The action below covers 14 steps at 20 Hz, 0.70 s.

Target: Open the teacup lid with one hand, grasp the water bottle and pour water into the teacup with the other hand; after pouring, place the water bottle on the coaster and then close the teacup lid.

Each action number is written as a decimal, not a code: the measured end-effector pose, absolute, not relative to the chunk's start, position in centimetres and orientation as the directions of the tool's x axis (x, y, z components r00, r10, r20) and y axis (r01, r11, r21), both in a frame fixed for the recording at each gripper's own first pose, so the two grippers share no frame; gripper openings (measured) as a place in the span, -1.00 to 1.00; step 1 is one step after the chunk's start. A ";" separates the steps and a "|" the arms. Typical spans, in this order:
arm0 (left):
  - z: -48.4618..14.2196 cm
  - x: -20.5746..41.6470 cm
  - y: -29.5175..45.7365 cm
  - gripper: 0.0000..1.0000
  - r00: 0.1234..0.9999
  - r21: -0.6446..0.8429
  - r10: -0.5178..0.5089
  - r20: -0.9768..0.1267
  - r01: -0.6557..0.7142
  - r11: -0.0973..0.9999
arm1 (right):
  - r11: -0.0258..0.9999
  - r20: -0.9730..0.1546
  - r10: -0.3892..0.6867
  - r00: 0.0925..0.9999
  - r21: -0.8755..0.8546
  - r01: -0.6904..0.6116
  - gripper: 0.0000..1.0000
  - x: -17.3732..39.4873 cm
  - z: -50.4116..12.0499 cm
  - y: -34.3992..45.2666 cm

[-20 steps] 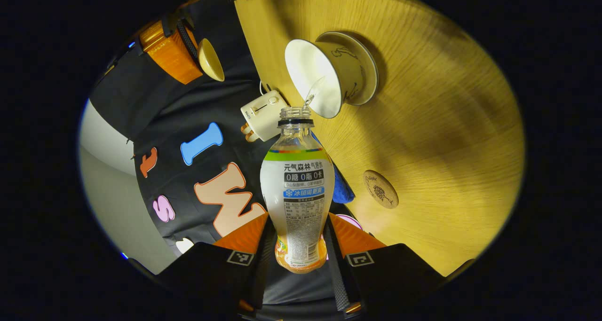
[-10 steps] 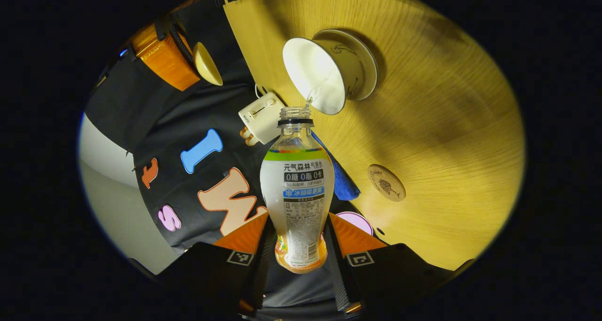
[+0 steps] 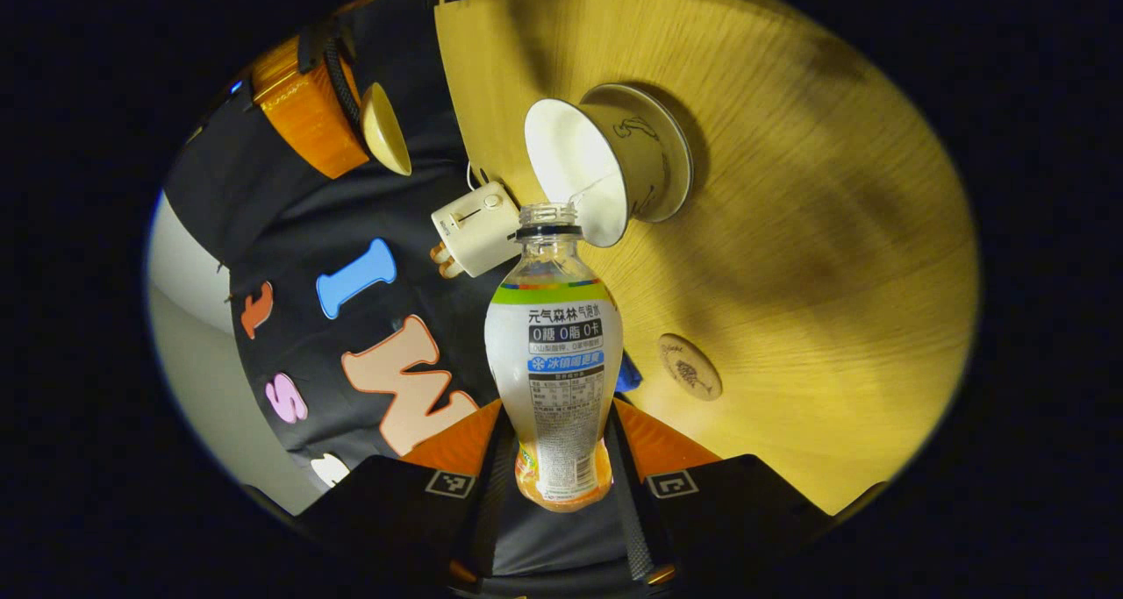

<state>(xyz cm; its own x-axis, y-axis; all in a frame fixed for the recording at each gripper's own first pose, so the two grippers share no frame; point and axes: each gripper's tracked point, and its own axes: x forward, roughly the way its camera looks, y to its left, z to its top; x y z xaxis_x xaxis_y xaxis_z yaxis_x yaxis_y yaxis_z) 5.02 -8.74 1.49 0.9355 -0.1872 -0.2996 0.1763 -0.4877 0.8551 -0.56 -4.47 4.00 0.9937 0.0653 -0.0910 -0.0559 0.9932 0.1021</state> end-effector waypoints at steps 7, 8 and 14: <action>-0.9 4.1 -8.5 0.11 0.908 0.918 -0.201 -0.367 0.319 -0.234 | 0.993 -0.099 0.075 0.992 0.100 -0.065 -0.43 -0.6 3.7 -4.1; -1.1 3.9 -8.6 0.11 0.905 0.925 -0.210 -0.370 0.336 -0.180 | 0.993 -0.101 0.075 0.992 0.103 -0.064 -0.44 -0.5 3.7 -4.2; -1.6 3.9 -8.6 0.10 0.891 0.884 -0.252 -0.377 0.427 0.188 | 0.993 -0.099 0.079 0.992 0.099 -0.069 -0.39 -0.6 3.8 -3.9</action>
